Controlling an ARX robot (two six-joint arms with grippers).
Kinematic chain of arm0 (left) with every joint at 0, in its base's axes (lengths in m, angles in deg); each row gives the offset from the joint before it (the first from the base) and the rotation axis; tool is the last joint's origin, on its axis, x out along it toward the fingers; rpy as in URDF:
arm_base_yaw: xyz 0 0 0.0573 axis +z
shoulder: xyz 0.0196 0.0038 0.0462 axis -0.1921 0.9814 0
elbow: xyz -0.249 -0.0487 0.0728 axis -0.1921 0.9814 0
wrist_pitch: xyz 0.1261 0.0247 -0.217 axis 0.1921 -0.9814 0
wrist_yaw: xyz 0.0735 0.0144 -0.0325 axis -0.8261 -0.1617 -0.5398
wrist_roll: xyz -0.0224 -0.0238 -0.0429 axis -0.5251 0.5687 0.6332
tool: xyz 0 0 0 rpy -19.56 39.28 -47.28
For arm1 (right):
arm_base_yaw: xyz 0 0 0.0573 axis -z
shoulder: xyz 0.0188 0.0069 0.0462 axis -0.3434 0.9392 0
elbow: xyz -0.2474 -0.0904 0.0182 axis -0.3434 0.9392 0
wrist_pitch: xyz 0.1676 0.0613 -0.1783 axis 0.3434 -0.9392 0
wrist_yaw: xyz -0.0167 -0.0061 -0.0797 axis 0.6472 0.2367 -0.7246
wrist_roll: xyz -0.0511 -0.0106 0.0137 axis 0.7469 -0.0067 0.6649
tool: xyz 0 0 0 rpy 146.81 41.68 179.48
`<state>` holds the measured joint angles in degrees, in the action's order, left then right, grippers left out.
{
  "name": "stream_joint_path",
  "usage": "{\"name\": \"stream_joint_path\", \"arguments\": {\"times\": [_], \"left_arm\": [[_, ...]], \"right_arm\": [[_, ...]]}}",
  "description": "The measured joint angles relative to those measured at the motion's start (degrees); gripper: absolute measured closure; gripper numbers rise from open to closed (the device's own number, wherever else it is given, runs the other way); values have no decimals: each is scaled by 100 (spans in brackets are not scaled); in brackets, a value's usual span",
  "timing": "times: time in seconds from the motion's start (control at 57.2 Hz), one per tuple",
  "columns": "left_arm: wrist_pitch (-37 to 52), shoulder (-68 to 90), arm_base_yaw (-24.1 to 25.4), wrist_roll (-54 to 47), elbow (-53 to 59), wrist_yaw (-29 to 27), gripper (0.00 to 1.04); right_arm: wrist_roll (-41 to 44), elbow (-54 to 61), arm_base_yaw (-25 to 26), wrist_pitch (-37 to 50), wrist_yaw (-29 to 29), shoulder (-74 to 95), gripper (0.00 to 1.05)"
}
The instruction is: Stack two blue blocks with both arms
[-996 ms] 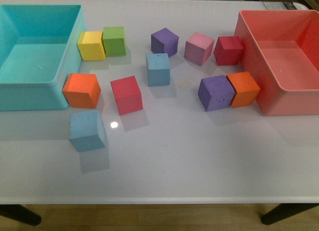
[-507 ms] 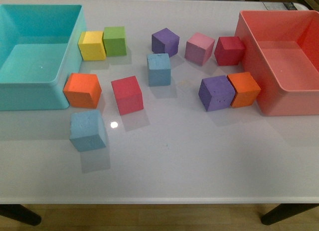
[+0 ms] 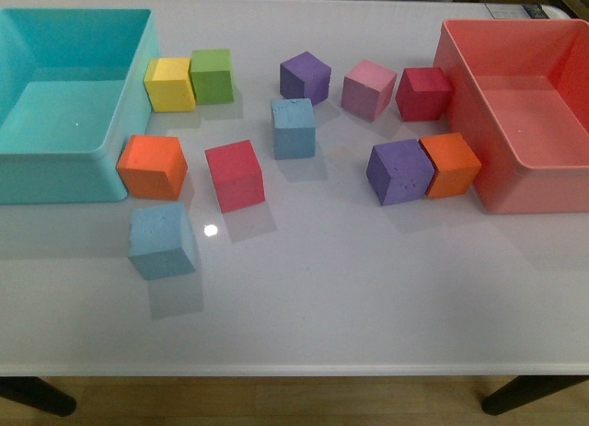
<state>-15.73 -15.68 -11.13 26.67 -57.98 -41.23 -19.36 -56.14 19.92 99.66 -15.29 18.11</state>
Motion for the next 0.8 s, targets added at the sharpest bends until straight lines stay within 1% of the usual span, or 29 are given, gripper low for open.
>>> {"name": "stream_joint_path", "arguments": {"times": [0.332, 0.594, 0.629, 0.682, 0.804], "left_arm": [[0, 0, 2, 0, 0, 0, 9], [0, 0, 2, 0, 0, -2, 9], [0, 0, 0, 0, 0, 0, 9], [0, 0, 2, 0, 0, 0, 9], [0, 0, 0, 0, 0, 0, 9]], "right_arm": [[0, 0, -2, -798, 0, -813, 103], [0, 0, -2, -1180, 0, -1193, 103], [0, -2, -2, -1381, -2, -1368, 103], [0, -2, 0, -2020, 4, -1836, 103], [2, -2, 0, -2175, 4, -2155, 103]]}}
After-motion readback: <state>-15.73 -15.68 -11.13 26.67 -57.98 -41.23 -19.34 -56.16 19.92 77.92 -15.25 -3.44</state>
